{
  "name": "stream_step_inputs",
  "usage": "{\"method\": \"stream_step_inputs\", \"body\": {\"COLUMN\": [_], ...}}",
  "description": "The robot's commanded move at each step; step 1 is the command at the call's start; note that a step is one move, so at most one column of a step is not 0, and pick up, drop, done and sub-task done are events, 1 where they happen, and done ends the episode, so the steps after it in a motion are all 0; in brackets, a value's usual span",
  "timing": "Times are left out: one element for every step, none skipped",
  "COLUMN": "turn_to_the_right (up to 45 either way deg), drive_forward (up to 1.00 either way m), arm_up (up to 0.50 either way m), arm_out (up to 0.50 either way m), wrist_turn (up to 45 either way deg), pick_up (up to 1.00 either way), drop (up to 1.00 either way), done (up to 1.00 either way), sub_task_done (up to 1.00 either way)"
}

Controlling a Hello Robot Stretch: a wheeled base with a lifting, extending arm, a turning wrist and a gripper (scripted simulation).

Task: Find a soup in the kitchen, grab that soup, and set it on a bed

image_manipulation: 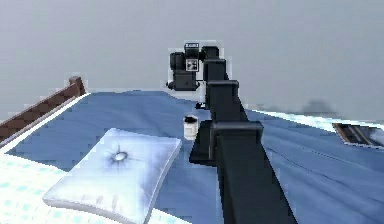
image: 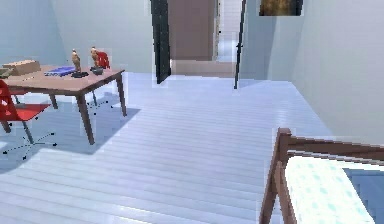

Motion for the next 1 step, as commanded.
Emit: {"method": "stream_step_inputs", "body": {"turn_to_the_right": [0.0], "drive_forward": [0.0], "arm_up": [0.0], "arm_out": [0.0], "wrist_turn": [0.0], "pick_up": [0.0], "drop": [0.0], "done": [1.0], "sub_task_done": [0.0]}}
